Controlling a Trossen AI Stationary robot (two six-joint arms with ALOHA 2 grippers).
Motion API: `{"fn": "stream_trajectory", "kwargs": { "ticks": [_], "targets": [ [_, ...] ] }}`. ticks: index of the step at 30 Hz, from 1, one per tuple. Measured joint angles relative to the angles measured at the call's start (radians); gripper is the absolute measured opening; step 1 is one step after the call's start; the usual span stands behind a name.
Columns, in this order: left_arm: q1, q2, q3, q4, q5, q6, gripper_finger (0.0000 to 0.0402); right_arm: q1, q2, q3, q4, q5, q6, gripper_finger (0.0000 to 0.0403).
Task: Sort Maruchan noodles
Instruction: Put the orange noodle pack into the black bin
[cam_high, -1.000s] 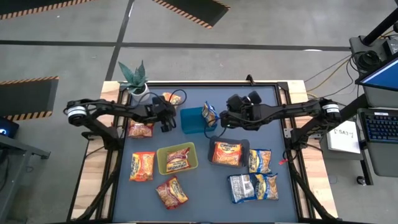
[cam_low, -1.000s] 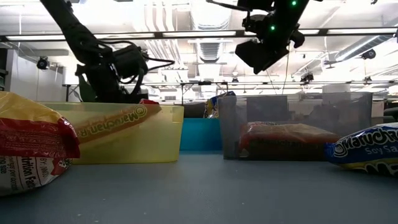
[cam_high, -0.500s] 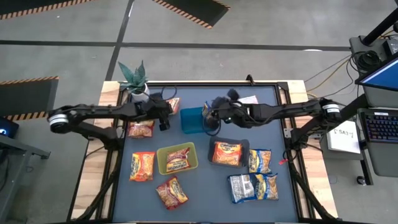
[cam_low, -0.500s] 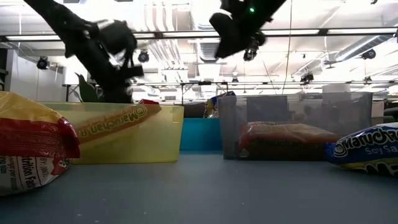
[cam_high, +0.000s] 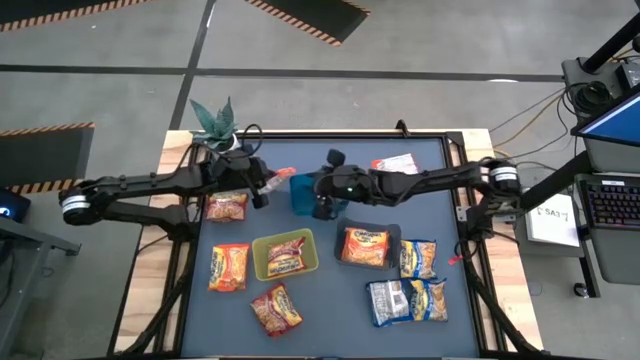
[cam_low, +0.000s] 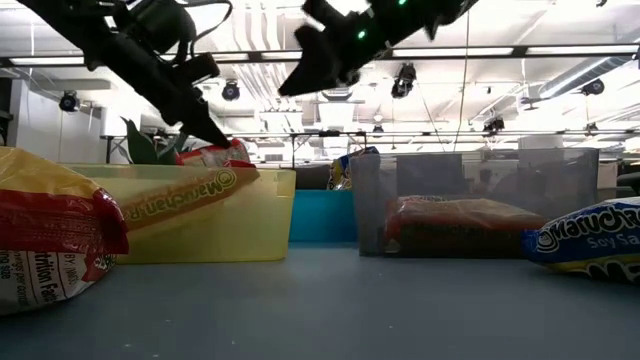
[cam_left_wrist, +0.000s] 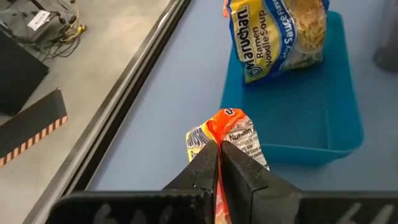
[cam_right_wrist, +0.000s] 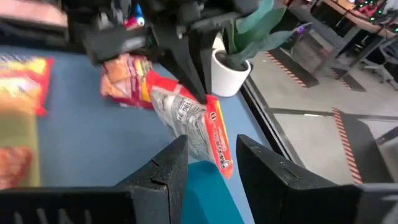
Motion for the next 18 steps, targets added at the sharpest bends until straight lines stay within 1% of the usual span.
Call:
{"fn": "stream_trajectory", "kwargs": {
  "ticks": [4, 7, 10, 13, 15, 18],
  "targets": [
    [-0.001, 0.006, 0.0, -0.007, 0.0, -0.006, 0.0, -0.025, 0.085, 0.061, -0.029, 0.001, -0.079, 0.0124],
    [-0.001, 0.012, 0.0, -0.012, 0.0, -0.006, 0.0, -0.042, 0.146, 0.113, -0.046, 0.0, -0.138, 0.0114],
    [-0.001, 0.013, 0.0, -0.011, -0.001, -0.006, 0.0, -0.058, 0.196, 0.172, -0.05, 0.001, -0.124, 0.0101],
    [-0.001, 0.012, 0.0, -0.01, -0.001, -0.006, 0.0, -0.076, 0.231, 0.245, -0.132, -0.015, -0.092, 0.0103],
    [-0.001, 0.012, 0.0, -0.01, -0.001, -0.006, 0.0, -0.094, 0.258, 0.305, -0.215, -0.057, -0.044, 0.0116],
    [-0.001, 0.012, 0.0, -0.01, -0.002, -0.003, 0.0, -0.124, 0.307, 0.404, -0.337, -0.183, 0.007, 0.0147]
  ]
}}
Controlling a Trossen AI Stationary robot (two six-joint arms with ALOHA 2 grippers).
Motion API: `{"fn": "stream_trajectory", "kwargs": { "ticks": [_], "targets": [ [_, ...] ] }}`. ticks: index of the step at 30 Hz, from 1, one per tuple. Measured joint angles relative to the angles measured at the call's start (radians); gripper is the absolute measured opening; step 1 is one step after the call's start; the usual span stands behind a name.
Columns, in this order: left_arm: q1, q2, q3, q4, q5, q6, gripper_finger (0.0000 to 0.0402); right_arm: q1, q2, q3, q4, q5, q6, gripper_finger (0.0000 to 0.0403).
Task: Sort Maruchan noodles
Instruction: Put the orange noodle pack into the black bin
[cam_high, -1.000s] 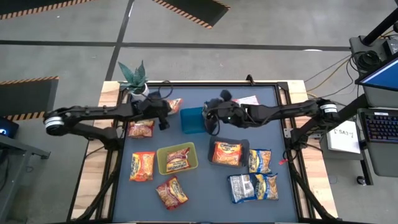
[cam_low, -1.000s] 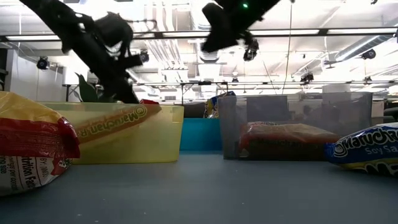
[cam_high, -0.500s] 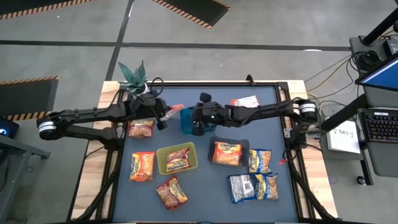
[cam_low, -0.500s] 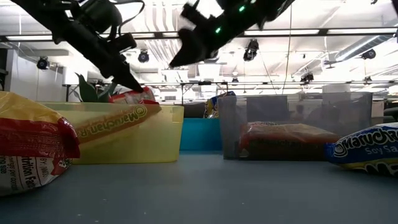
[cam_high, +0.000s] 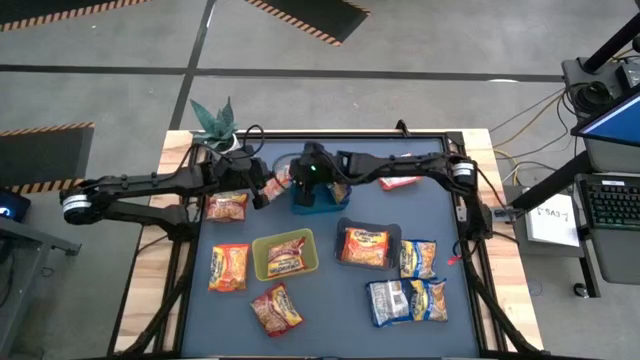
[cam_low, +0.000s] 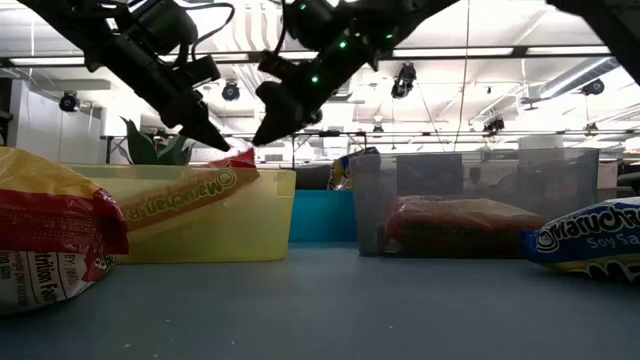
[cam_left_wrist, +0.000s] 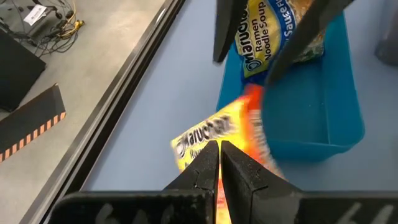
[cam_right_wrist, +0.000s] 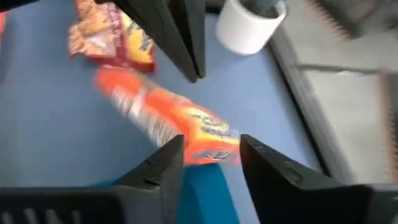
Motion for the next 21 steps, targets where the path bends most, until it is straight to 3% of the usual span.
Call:
{"fn": "stream_trajectory", "kwargs": {
  "ticks": [2, 10, 16, 21],
  "targets": [
    [0.0, 0.0, 0.0, 0.0, 0.0, 0.001, 0.0, -0.012, 0.039, 0.059, -0.049, -0.051, 0.002, 0.0173],
    [0.0, 0.0, 0.0, -0.02, 0.0, 0.001, 0.0, -0.016, 0.178, 0.258, -0.224, -0.064, -0.057, 0.0256],
    [0.0, -0.002, -0.02, -0.089, 0.007, -0.002, 0.0, -0.017, 0.211, 0.361, -0.321, -0.066, 0.131, 0.0278],
    [-0.001, -0.006, -0.063, -0.117, 0.105, -0.05, 0.0, -0.032, 0.21, 0.401, -0.326, -0.121, 0.335, 0.0274]
  ]
}}
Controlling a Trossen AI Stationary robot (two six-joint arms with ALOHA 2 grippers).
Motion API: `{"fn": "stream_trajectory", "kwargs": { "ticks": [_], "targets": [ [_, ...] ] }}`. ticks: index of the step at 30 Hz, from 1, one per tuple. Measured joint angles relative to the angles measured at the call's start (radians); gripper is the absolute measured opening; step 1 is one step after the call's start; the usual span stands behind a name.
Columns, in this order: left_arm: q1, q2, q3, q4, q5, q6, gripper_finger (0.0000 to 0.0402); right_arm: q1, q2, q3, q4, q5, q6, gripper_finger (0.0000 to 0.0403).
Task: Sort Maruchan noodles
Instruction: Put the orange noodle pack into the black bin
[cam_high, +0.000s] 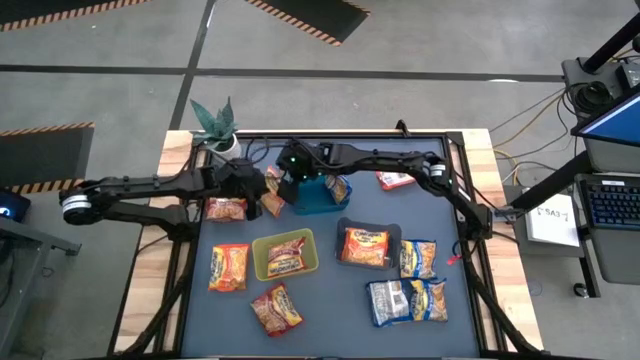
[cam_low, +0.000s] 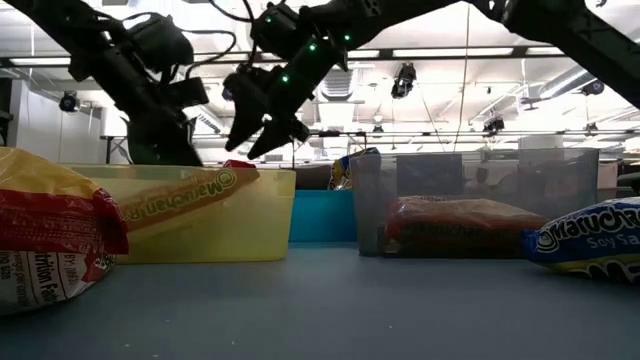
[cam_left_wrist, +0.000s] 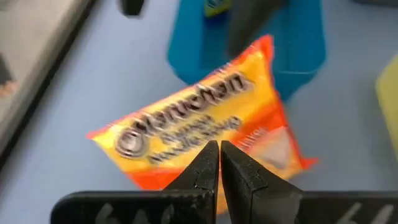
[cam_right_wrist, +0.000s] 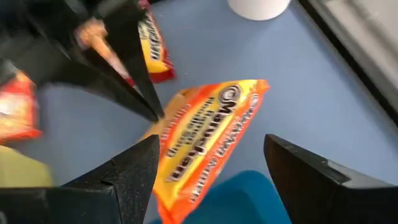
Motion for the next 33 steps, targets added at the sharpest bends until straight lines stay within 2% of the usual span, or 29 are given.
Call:
{"fn": "stream_trajectory", "kwargs": {
  "ticks": [5, 12, 21, 24, 29, 33],
  "targets": [
    [0.0, -0.001, -0.027, 0.015, -0.003, -0.091, 0.0, -0.039, 0.013, 0.016, 0.032, -0.134, 0.112, 0.0268],
    [0.0, -0.059, -0.033, 0.02, -0.006, -0.12, 0.0, -0.079, 0.083, 0.051, 0.052, -0.211, 0.203, 0.0266],
    [-0.001, -0.03, -0.071, 0.002, 0.0, -0.166, 0.0, -0.084, 0.164, 0.135, 0.034, -0.224, 0.219, 0.0264],
    [-0.001, 0.01, -0.076, 0.002, 0.052, -0.188, 0.0, -0.084, 0.174, 0.145, 0.023, -0.223, 0.219, 0.0263],
    [-0.001, 0.09, -0.076, 0.002, 0.193, -0.226, 0.0, -0.084, 0.198, 0.146, 0.022, -0.222, 0.217, 0.0262],
    [0.0, 0.16, -0.071, 0.01, 0.199, -0.225, 0.0, -0.084, 0.203, 0.145, 0.022, -0.246, 0.211, 0.026]
  ]
}}
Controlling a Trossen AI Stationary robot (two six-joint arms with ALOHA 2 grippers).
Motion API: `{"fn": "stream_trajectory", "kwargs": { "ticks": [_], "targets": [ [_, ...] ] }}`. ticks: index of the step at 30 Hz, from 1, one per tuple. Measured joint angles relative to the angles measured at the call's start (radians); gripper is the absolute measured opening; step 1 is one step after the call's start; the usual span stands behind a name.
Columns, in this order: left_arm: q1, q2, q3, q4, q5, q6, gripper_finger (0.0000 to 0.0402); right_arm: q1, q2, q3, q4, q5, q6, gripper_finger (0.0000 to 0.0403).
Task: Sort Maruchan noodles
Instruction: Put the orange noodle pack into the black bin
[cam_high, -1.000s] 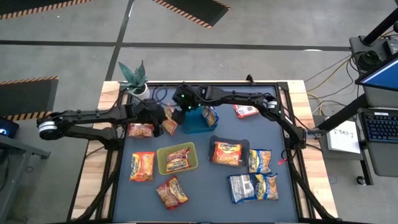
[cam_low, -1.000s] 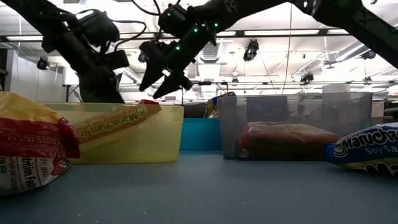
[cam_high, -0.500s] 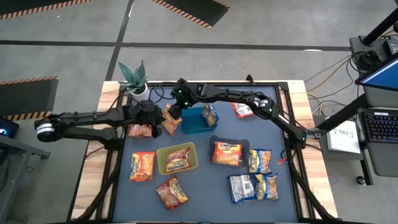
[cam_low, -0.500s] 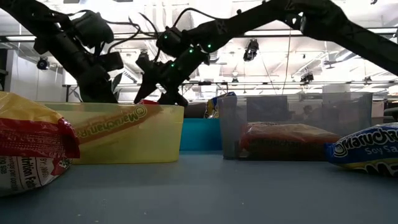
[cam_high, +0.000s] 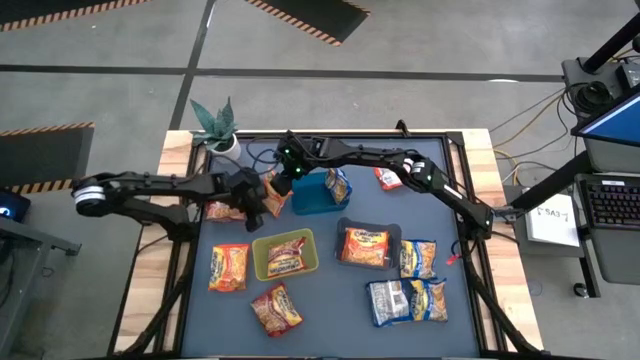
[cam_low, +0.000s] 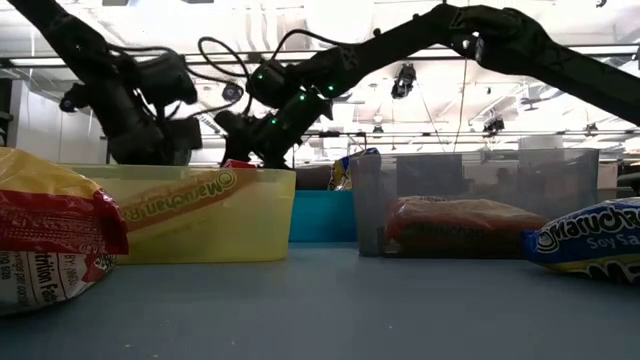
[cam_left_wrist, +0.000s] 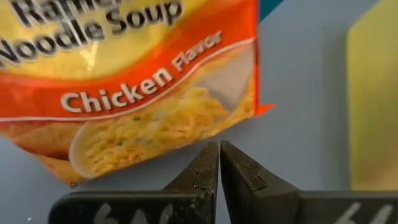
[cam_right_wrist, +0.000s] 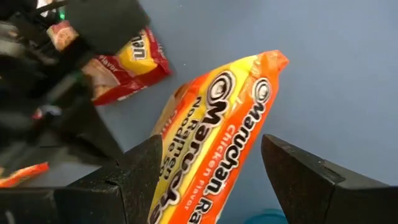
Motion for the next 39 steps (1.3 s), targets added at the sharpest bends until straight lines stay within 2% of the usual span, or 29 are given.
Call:
{"fn": "stream_trajectory", "kwargs": {
  "ticks": [6, 11, 17, 22, 34, 39],
  "targets": [
    [0.001, 0.12, 0.002, 0.035, -0.113, 0.01, 0.0, 0.002, 0.0, 0.0, 0.0, -0.001, -0.01, 0.026],
    [0.002, 0.175, 0.022, 0.074, -0.121, 0.017, 0.0, 0.005, 0.0, -0.005, 0.008, 0.0, -0.012, 0.026],
    [0.002, 0.179, 0.036, 0.082, -0.124, 0.027, 0.0, 0.01, 0.0, -0.006, 0.024, -0.026, -0.018, 0.0245],
    [0.002, 0.178, 0.036, 0.096, -0.132, 0.027, 0.0, 0.011, 0.0, -0.007, 0.022, -0.048, -0.019, 0.021],
    [0.003, 0.149, 0.036, 0.095, -0.149, 0.034, 0.0, 0.013, -0.003, -0.007, 0.031, -0.049, -0.05, 0.0088],
    [0.004, 0.059, 0.043, 0.007, -0.15, 0.034, 0.0, 0.014, -0.005, 0.008, 0.029, -0.052, -0.068, 0.0073]
  ]
}}
